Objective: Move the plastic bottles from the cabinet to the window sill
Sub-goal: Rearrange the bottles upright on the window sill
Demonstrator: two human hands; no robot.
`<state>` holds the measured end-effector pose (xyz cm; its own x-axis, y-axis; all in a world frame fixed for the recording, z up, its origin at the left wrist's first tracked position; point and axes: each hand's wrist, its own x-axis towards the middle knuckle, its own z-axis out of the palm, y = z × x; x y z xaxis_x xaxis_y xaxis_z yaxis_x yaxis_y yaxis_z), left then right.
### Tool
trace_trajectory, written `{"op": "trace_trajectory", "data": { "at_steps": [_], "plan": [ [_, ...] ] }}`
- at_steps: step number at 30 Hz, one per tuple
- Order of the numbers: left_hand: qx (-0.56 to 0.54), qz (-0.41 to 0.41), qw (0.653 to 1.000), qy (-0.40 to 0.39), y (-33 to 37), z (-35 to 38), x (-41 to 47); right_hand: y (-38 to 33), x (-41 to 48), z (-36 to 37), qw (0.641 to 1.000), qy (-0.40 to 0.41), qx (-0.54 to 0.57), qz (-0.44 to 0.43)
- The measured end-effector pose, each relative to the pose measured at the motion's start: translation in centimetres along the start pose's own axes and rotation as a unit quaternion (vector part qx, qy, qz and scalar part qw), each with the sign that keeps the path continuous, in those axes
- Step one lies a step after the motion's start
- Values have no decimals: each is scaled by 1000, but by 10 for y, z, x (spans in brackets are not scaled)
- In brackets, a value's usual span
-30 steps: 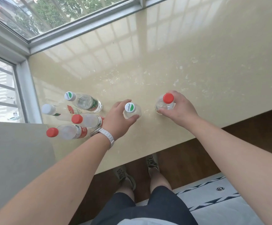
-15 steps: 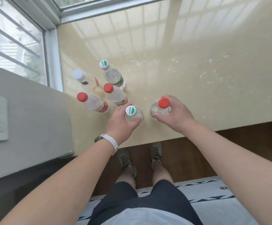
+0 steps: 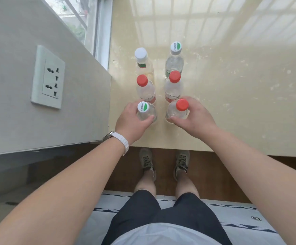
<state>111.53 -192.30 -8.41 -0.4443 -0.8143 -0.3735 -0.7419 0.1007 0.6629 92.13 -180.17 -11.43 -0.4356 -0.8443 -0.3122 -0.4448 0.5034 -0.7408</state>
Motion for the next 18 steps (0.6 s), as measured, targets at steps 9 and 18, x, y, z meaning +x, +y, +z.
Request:
{"op": "trace_trajectory", "data": {
  "at_steps": [9,18],
  "plan": [
    [2,6,1000,-2,-21,-7,13,-3,6,15,999,-9,-33,1],
    [7,23,1000,-13,-29,-9,9,-7,1,13,999,-6,-32,18]
  ]
}}
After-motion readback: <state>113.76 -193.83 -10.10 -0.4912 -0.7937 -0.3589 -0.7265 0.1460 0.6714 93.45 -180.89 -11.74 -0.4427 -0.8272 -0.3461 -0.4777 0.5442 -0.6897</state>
